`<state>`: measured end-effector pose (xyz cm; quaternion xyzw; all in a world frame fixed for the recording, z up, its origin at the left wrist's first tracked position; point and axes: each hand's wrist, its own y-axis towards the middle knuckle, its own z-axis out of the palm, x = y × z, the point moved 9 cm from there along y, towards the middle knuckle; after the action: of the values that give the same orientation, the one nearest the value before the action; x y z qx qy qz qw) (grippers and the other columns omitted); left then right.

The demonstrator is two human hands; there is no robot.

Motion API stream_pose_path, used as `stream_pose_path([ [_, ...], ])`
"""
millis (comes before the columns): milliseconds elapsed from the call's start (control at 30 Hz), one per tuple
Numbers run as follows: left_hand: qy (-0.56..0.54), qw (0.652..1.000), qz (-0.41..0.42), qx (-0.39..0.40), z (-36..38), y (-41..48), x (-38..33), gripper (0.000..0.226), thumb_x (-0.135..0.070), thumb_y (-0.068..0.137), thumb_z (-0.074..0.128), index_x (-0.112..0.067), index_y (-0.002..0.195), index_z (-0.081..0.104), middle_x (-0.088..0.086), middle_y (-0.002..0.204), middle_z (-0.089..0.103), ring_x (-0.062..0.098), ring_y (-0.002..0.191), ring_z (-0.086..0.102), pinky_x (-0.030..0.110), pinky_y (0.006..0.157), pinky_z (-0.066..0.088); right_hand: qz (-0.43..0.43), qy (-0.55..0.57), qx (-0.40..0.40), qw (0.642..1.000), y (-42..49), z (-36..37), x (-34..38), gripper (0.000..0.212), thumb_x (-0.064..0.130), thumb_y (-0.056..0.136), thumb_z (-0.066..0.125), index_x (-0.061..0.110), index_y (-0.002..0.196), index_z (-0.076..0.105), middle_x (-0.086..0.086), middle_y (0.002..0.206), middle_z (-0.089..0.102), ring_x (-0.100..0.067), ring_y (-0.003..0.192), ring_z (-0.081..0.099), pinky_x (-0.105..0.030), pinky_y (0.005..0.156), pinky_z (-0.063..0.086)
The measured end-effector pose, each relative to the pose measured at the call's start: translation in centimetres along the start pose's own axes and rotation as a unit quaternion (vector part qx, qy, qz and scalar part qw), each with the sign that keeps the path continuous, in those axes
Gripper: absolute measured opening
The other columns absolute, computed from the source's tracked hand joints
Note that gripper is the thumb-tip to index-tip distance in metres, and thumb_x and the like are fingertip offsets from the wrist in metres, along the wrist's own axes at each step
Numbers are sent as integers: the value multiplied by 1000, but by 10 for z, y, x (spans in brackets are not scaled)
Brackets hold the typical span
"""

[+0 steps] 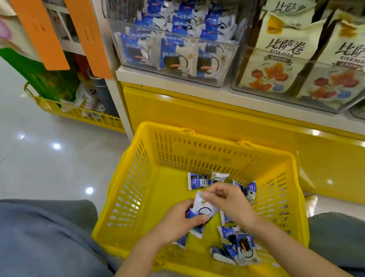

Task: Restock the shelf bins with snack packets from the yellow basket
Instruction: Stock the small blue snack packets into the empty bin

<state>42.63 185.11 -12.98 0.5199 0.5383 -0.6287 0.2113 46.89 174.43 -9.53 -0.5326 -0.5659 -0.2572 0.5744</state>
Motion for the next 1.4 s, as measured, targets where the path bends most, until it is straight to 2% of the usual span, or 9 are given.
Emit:
stream_pose_path([
  [100, 10, 999, -6, -33, -7, 1, 1, 24, -28, 86, 65, -21, 108, 59, -4, 108, 66, 7, 96, 62, 22, 83, 50, 58, 54, -70, 994, -1, -26, -24, 13, 16, 93, 56, 15, 85, 66, 3, 80, 72, -10, 80, 68, -17, 70, 53],
  [167, 36, 996, -24, -74, -15, 2, 6, 41, -31, 90, 59, -10, 124, 53, 3, 122, 61, 16, 109, 58, 29, 93, 46, 91, -101, -58, 989, -3, -40, -54, 12, 16, 94, 54, 13, 100, 64, -2, 100, 69, -19, 99, 64, -26, 86, 51],
  [300, 24, 990, -55, -127, -23, 4, 15, 31, -31, 96, 48, -13, 121, 51, 3, 110, 64, 17, 93, 62, 27, 76, 50, 221, -423, 151, 866, -31, -42, -151, 60, 30, 93, 57, 9, 143, 32, -10, 142, 42, -24, 128, 43, -28, 100, 37],
  [433, 11, 989, -56, -139, -24, 7, 17, 18, -28, 97, 46, -20, 113, 49, -10, 103, 58, 0, 85, 55, 2, 62, 43, 242, -540, 203, 780, -45, -39, -182, 63, 30, 90, 61, 9, 141, 30, -10, 145, 36, -26, 131, 39, -34, 104, 37],
  [800, 14, 974, -147, -173, -22, 7, 40, 30, -26, 99, 41, -5, 119, 47, 13, 120, 60, 18, 92, 54, 27, 75, 42, 207, -296, 119, 925, -14, -35, -113, 55, 21, 79, 74, 10, 125, 45, 0, 125, 49, -15, 116, 48, -27, 90, 43],
  [900, -4, 971, -156, -180, -22, 0, 31, 38, -26, 99, 40, -4, 129, 39, 15, 133, 50, 27, 114, 52, 27, 80, 38, 183, -229, 138, 946, -13, -16, -74, 49, 31, 80, 73, 20, 117, 43, 4, 94, 52, -11, 85, 51, -27, 74, 41],
  [1067, -154, 970, -108, -153, -14, -10, -18, 36, -33, 97, 44, -13, 127, 42, 9, 127, 53, 15, 90, 58, 35, 67, 55, 126, -129, 128, 975, -17, -2, -9, 27, 29, 87, 66, 28, 102, 43, 2, 75, 53, -17, 71, 49, -27, 62, 38],
  [1200, -176, 979, -17, -106, -17, -16, -64, 25, -35, 89, 58, -34, 111, 46, -11, 109, 62, 0, 82, 67, 22, 55, 55, 77, -90, 100, 988, -24, -12, 46, 24, 25, 91, 60, 26, 110, 47, 4, 81, 62, -13, 74, 55, -23, 56, 40],
  [1400, -231, 956, 63, -169, -53, -31, -116, 23, -26, 85, 65, -29, 105, 55, -3, 104, 69, 14, 86, 69, 36, 62, 59, 40, -42, 14, 998, -24, -24, 103, 41, 12, 79, 73, 18, 112, 49, -3, 109, 67, -6, 89, 68, -20, 73, 54],
])
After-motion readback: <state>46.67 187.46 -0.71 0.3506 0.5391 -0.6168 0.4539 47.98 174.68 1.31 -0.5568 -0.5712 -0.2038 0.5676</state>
